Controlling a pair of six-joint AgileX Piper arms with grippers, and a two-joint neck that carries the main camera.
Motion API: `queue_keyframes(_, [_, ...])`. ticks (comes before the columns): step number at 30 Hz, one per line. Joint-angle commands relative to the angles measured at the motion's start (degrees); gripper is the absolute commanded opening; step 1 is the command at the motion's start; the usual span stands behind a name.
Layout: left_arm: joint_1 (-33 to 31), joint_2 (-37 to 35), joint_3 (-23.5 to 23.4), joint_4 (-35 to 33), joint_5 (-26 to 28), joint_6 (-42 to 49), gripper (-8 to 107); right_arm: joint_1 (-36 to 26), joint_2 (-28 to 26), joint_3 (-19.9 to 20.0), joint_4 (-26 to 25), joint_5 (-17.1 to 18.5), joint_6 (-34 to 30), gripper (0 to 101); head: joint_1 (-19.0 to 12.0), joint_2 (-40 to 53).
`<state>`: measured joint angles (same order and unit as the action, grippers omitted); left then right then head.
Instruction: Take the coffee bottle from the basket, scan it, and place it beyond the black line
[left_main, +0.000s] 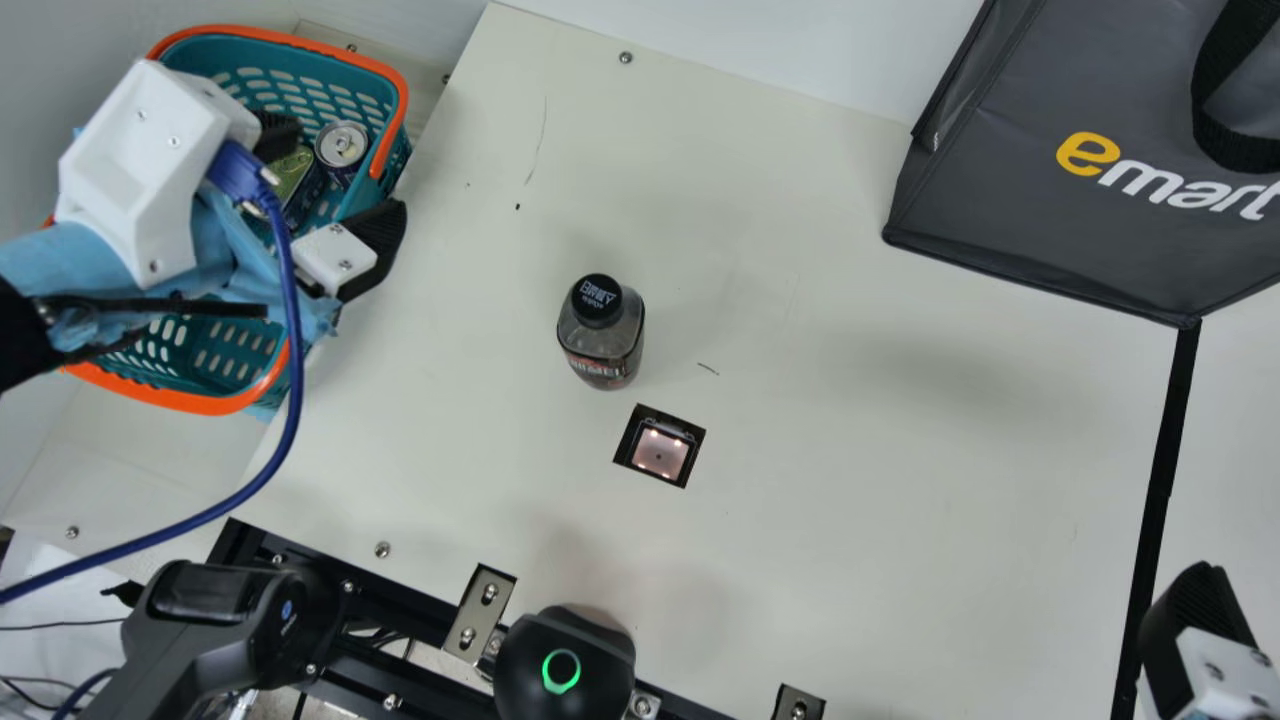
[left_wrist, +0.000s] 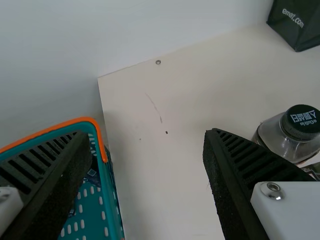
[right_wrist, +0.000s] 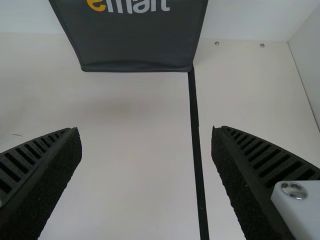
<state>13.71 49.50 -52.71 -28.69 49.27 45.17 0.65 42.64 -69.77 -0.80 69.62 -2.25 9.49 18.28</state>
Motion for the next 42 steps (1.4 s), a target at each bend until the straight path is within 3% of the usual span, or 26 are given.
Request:
queue_keyframes(1, [0.16,-0.45,-0.08,0.16,0.16,-0.64,90,0.00,0.00,0.00,0.00,0.00,0.00,91,-1.57,0.14])
queue_keyframes(42, [-0.49,-3.41,0.01,0.41,2.30,-4.42,90,0.00,0.00,0.00,0.00,0.13,0.00,91,-1.57,0.14])
